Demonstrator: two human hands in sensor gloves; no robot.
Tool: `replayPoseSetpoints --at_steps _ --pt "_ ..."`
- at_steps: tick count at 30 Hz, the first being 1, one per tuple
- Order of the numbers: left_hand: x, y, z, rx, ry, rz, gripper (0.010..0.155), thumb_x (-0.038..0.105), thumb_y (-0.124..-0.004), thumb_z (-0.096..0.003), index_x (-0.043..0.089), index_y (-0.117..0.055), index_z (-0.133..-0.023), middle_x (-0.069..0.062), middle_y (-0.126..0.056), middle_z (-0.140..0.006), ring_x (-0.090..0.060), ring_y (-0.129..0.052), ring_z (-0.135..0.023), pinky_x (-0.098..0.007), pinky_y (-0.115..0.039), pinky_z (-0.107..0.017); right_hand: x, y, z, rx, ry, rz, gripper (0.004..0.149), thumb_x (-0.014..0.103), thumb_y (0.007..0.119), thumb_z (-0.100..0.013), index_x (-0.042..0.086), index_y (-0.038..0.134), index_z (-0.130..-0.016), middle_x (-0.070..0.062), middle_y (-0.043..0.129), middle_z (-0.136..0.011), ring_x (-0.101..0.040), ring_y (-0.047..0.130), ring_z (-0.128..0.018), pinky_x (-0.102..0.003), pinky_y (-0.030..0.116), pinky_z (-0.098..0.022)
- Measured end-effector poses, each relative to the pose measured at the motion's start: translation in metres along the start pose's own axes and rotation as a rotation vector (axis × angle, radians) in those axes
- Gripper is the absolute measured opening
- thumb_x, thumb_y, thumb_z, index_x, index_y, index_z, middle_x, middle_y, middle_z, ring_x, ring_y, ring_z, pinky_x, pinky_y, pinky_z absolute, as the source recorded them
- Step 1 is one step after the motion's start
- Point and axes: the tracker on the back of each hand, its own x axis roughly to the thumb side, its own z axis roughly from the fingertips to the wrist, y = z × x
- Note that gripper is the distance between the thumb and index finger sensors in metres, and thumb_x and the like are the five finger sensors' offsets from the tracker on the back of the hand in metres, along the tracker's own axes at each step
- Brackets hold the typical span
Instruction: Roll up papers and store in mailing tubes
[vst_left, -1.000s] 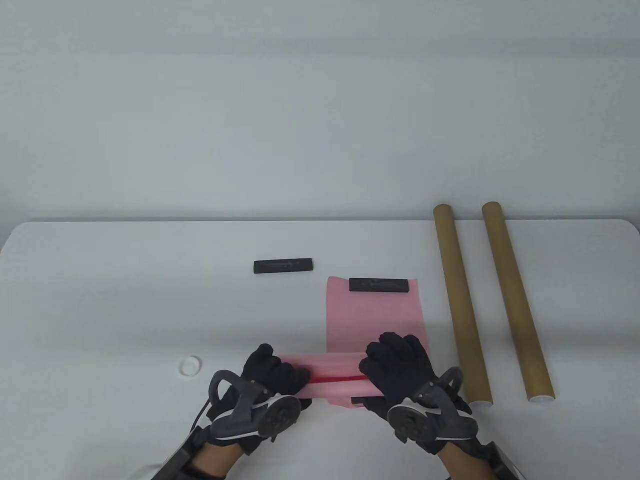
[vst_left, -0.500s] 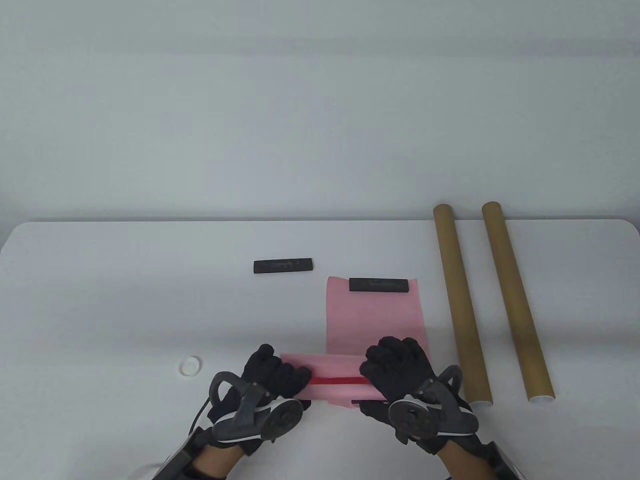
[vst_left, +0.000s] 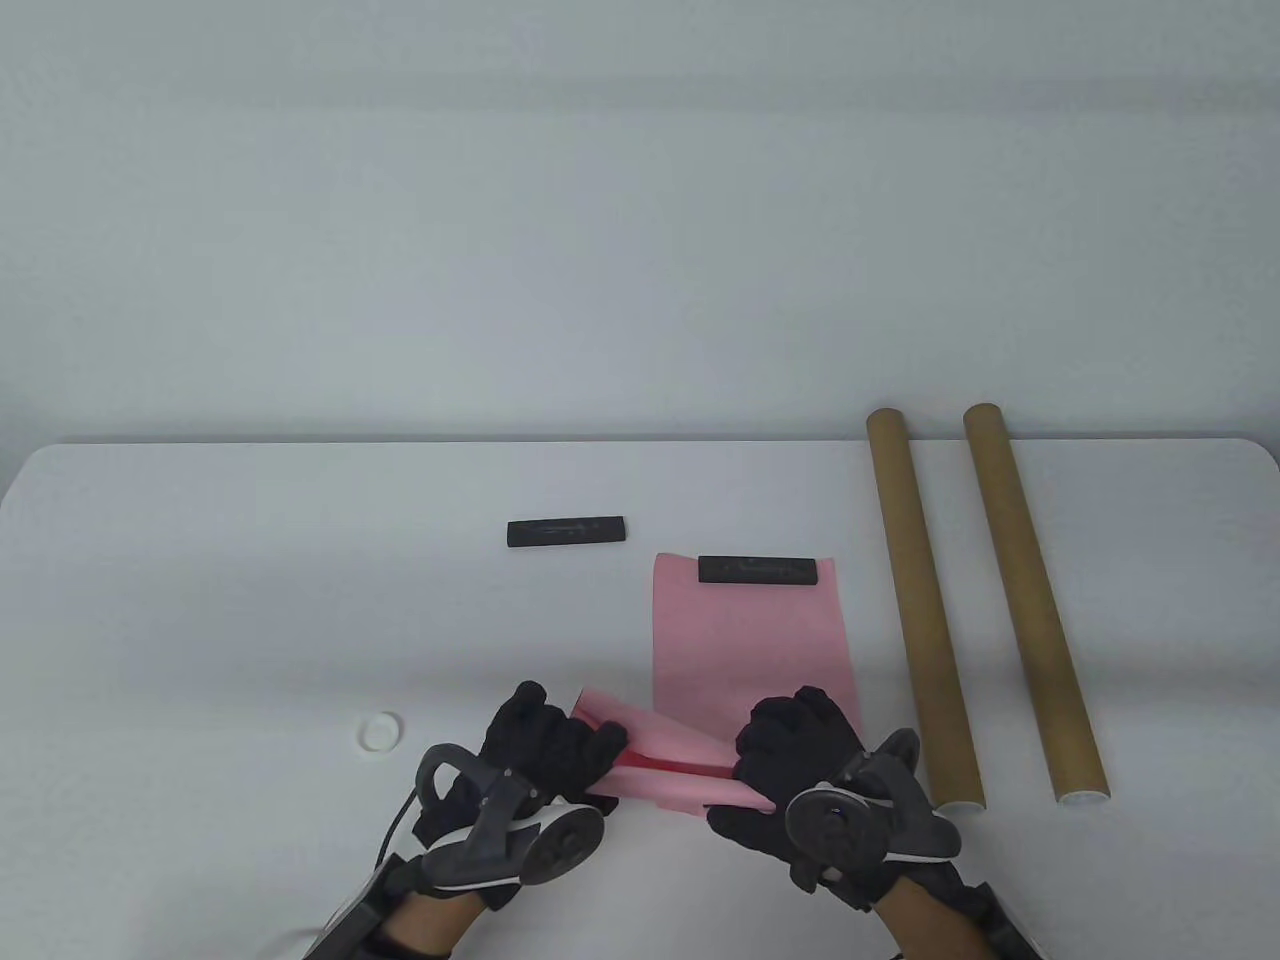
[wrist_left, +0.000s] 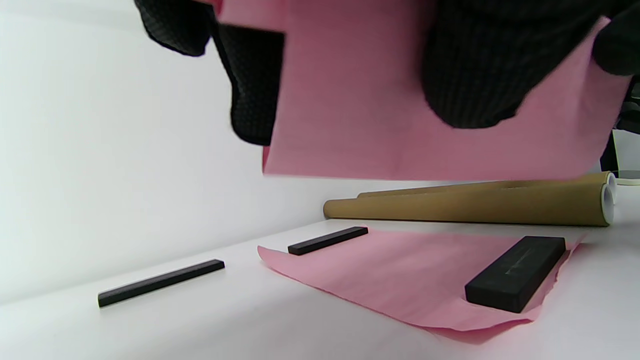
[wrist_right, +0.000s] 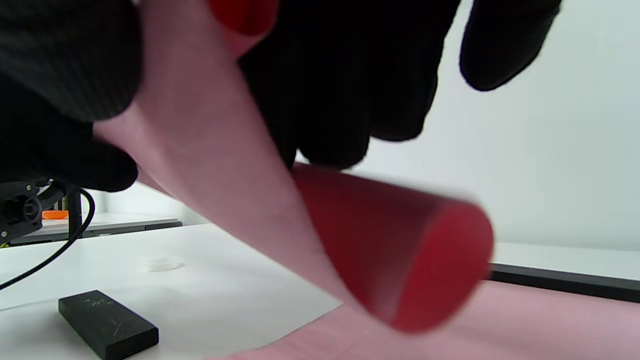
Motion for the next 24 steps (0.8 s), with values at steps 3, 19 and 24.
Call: replayPoseSetpoints --at_steps 3,19,24 --pt "-0.0069 -0.0050 -0.0012 -0.045 0.015 0.066 0.057 0.066 -0.079 -0.0344 0.032 -0.088 -0.079 0.014 -0.103 -0.048 -0.008 -0.108 -0.048 -0.048 -0.072 -0.071 0.0049 -0.0012 0.0009 -0.020 -0.029 0.112 0.073 0.057 0.093 -0.039 0.014 0.080 -0.095 -0.017 0.075 -0.104 -0.053 0.072 -0.098 -0.074 0.061 -0.065" --pt "-0.0055 -0.0058 -0.0013 -0.033 0.030 0.044 0.052 0.060 -0.085 -0.0343 0.033 -0.087 -0.079 0.013 -0.102 -0.052 -0.010 -0.107 -0.052 -0.049 -0.069 -0.072 0.0046 0.0024 -0.0033 0.040 -0.012 0.115 0.070 0.064 0.088 -0.039 0.015 0.087 -0.088 -0.015 0.082 -0.099 -0.051 0.079 -0.094 -0.073 0.065 -0.065" --pt "-0.0082 -0.0064 -0.0016 -0.048 0.058 0.075 0.056 0.065 -0.081 -0.0338 0.033 -0.088 -0.079 0.013 -0.103 -0.049 -0.009 -0.108 -0.049 -0.048 -0.071 -0.071 0.0075 0.0011 -0.0029 -0.034 0.013 0.134 0.053 0.049 0.092 -0.043 0.021 0.087 -0.088 -0.014 0.083 -0.099 -0.049 0.080 -0.095 -0.072 0.065 -0.065"
